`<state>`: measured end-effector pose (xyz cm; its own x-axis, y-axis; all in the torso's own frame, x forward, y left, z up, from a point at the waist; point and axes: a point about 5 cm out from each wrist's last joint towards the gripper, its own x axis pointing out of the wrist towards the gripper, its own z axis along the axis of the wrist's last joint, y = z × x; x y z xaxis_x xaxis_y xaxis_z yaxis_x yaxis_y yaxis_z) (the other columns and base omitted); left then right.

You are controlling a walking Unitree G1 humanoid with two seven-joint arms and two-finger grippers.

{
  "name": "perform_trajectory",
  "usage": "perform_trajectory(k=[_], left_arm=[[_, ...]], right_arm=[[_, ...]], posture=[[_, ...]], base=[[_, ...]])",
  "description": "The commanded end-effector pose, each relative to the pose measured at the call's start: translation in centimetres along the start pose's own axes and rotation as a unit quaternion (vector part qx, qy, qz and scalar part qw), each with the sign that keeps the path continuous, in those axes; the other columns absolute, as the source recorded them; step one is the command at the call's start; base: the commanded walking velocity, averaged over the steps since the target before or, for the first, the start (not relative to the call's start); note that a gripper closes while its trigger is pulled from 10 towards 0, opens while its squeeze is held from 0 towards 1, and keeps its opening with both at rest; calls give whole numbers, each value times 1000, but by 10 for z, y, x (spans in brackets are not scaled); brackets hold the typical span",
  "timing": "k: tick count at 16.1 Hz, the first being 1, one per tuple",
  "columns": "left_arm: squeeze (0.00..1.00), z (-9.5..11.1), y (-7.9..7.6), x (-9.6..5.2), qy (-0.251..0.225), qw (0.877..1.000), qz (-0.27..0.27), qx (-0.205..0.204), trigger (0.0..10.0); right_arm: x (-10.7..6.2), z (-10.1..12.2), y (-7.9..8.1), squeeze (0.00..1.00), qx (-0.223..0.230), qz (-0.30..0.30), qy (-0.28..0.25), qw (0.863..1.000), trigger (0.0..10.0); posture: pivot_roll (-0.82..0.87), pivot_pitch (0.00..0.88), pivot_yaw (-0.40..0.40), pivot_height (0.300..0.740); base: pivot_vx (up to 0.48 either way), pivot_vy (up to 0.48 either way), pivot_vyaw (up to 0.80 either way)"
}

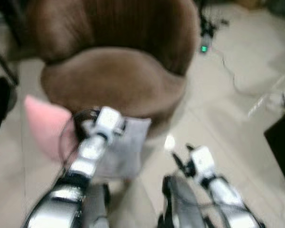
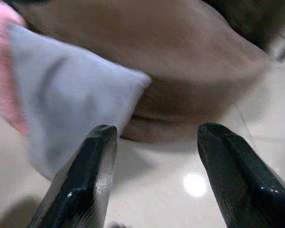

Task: Move the pillow to the sofa from floor

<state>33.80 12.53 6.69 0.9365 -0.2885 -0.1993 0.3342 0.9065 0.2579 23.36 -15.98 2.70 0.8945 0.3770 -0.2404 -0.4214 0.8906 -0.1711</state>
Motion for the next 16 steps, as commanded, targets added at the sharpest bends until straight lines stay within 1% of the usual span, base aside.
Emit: perform_trajectory(k=[1,2,3,4,5,6,7,8,9,10,11,12,14,15,16], left_arm=[[0,4,7,1,-3,1000,3,9,10000],[0,5,10,1,-3,1000,5,16,10000],[0,8,18,2,-2,1000,9,25,10000],[0,11,31,2,-2,999,17,33,10000],[0,14,39,2,-3,999,20,37,10000],[0,15,42,2,-6,999,24,36,10000],[0,18,50,1,-8,999,32,40,10000],[0,19,56,0,-7,998,35,45,10000],[0,18,58,-1,-6,998,35,48,10000],[0,17,61,-1,-1,998,39,51,10000],[0,15,63,-2,3,998,42,53,10000],[0,13,62,-2,9,998,40,56,10000],[0,12,62,-1,15,997,34,65,10000],[0,12,64,-1,19,997,29,72,10000],[0,12,66,-1,21,997,27,75,10000]], right_arm=[[-1,-1,-2,0,8,-6,3,1000,10000],[-1,-1,-2,0,9,-7,3,1000,10000],[-2,-1,-4,0,9,-8,4,1000,10000],[-2,-1,-6,0,8,-11,4,1000,10000],[-3,0,-8,0,8,-14,4,1000,10000],[-4,0,-10,0,7,-16,3,1000,10000],[-4,1,-12,0,7,-17,3,1000,10000],[-5,3,-14,0,-1,-12,2,1000,10000],[-6,6,-16,0,-12,-1,1,1000,10000],[-5,14,-19,0,-43,47,2,998,10000],[-5,21,-18,0,-62,95,7,994,10000],[-2,39,-21,0,-121,159,0,980,10000],[0,52,-22,0,-154,194,-7,969,10000],[3,59,-24,0,-155,197,-16,968,10000],[4,59,-24,0,-155,197,-17,968,10000]], posture=[[-144,130,-37,520],[-141,133,-36,520],[-141,133,-36,520],[-139,135,-31,520],[-137,136,-31,520],[-137,136,-31,520],[-136,136,-31,520],[-133,134,-32,520],[-132,132,-32,520],[-136,132,-33,520],[-140,129,-35,520],[-145,125,-42,520],[-145,122,-55,520],[-142,124,-67,520],[-142,124,-67,520]], base=[[0,0,0],[0,0,0],[0,0,0],[0,0,0],[0,0,0],[0,0,0],[0,0,0],[0,0,0],[0,0,0],[0,0,0],[0,0,0],[0,0,0],[0,0,0],[0,0,0],[0,0,0]])
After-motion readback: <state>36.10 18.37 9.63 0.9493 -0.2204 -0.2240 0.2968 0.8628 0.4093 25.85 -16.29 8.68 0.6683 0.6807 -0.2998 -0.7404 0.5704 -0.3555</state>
